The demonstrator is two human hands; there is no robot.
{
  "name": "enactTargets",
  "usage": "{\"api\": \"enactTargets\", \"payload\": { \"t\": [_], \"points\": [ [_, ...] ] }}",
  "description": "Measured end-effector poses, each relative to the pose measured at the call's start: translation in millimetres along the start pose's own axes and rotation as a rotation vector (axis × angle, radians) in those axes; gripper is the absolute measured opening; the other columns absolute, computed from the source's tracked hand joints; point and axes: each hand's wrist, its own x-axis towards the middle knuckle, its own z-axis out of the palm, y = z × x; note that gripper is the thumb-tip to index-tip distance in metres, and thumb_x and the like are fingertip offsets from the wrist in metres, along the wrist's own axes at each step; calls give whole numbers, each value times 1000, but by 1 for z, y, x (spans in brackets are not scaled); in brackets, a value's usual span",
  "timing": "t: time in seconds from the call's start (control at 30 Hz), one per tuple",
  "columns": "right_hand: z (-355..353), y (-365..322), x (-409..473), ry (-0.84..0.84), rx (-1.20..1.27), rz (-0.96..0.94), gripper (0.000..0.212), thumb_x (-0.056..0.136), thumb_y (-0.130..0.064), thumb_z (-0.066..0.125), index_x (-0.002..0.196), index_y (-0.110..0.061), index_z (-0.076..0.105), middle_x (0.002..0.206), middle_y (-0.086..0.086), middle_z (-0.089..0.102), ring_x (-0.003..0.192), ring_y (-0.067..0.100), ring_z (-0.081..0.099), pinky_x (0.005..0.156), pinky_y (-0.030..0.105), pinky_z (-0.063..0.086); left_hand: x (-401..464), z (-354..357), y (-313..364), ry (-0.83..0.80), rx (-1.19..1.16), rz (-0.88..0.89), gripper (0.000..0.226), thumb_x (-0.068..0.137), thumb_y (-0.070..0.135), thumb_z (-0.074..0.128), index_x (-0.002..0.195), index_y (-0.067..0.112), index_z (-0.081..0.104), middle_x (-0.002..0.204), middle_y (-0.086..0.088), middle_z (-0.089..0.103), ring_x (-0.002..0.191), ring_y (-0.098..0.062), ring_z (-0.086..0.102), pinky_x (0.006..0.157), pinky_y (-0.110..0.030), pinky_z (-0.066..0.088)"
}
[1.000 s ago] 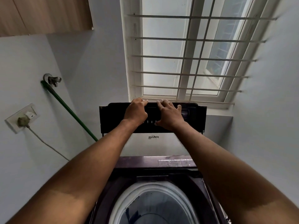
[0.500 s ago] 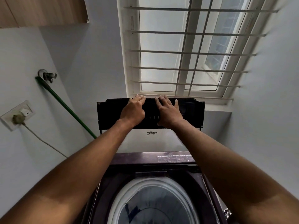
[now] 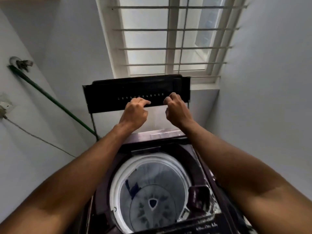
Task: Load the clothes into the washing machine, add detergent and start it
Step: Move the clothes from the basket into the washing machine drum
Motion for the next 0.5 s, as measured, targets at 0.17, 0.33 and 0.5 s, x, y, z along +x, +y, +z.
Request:
{"api": "enactTargets", "payload": {
  "t": [0.17,0.33,0.5],
  "points": [
    [-10,16,-75,-37,94,192,25,74,4,58,99,-2,62,103,20,56,96,39,55,83,44,51,-34,27,35,-114,-121,60,31,77,4,54,92,23,74,114,1,66,113,-20,55,104,-40,41],
    [-17,40,-159,-104,46,379,26,73,0,55,98,-3,62,101,19,55,96,40,54,84,47,50,-76,64,79,-274,-233,95,33,78,2,55,94,22,75,110,-3,69,110,-24,58,102,-39,43],
    [-28,66,-229,-128,7,539,27,76,1,53,100,-5,61,104,17,55,100,38,53,87,45,49,-111,95,125,-425,-316,201,36,79,-1,55,103,16,75,109,-4,68,108,-21,58,99,-33,45]
  ]
}}
